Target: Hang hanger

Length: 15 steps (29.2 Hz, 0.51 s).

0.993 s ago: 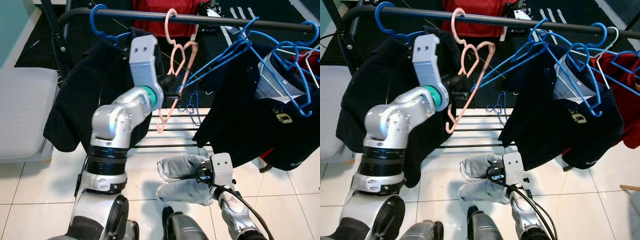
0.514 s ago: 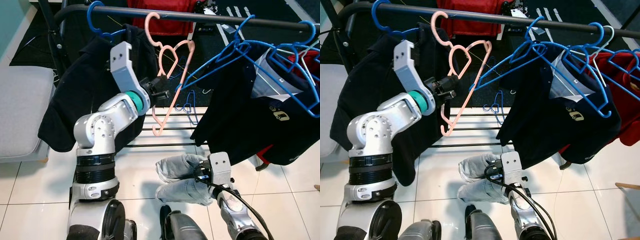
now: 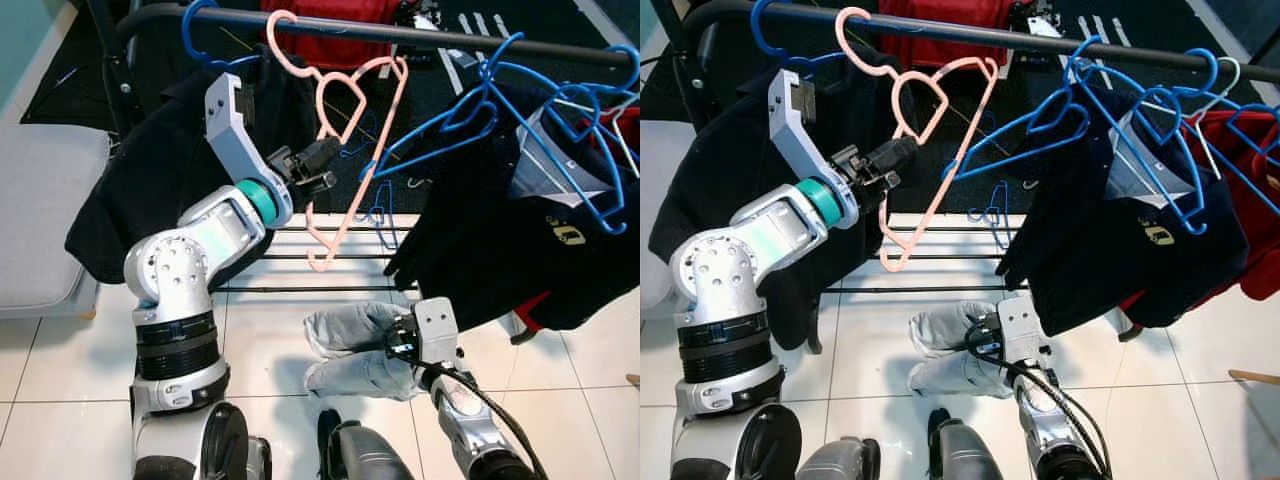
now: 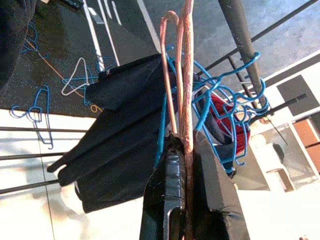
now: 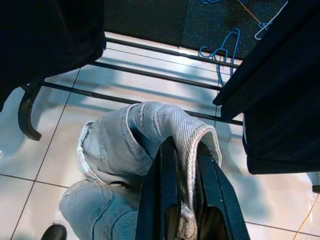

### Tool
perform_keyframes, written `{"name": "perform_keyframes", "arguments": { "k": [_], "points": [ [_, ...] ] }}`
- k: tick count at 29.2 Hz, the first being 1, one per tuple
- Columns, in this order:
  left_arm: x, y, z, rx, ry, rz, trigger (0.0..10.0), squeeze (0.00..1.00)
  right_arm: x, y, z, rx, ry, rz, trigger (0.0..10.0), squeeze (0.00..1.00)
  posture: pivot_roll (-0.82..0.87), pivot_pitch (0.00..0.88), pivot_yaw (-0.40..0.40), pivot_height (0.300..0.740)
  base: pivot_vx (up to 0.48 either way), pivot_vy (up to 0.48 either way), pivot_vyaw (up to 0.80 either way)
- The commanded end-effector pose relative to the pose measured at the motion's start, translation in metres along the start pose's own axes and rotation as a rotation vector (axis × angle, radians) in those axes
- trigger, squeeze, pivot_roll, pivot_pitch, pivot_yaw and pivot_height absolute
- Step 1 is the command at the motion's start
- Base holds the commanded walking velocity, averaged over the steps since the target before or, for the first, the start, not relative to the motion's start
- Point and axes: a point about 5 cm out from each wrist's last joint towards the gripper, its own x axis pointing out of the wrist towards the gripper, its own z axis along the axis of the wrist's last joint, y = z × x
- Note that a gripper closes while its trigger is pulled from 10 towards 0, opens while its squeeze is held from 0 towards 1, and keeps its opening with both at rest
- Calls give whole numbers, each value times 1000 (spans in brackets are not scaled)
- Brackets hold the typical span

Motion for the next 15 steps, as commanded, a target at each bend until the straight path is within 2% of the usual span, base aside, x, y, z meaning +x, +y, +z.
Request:
{"name": "perform_keyframes", "arguments": {
  "k": [1, 3, 4, 5, 7, 9, 15],
  "points": [
    [10, -19, -30, -157, 37, -84, 10000, 0, -5, 1, -10, 1, 36, 1, 10000, 0, -23, 157, -29, 740, 0, 0, 0],
    [10, -20, -31, -170, 28, -88, 10000, 0, -5, 1, -10, 1, 37, 1, 10000, 0, -23, 158, -29, 740, 0, 0, 0],
    [11, -21, -33, -98, 38, -69, 10000, 0, -5, 1, -10, 1, 37, 1, 10000, 0, -22, 158, -30, 740, 0, 0, 0],
    [11, -21, -33, -98, 38, -69, 10000, 0, -5, 1, -10, 1, 37, 1, 10000, 0, -22, 158, -30, 740, 0, 0, 0],
    [13, -25, -35, 18, 33, -9, 10000, 0, -5, 1, -10, 2, 37, 3, 10000, 0, -16, 158, -32, 740, 0, 0, 0],
    [13, -27, -36, 48, 34, 7, 10000, 0, -5, 2, -10, 2, 37, 4, 10000, 0, -16, 158, -32, 740, 0, 0, 0],
    [14, -35, -37, 28, 33, -9, 10000, 0, -4, 3, -10, 3, 38, 6, 10000, 0, -17, 158, -29, 740, 0, 0, 0]
  ]
}}
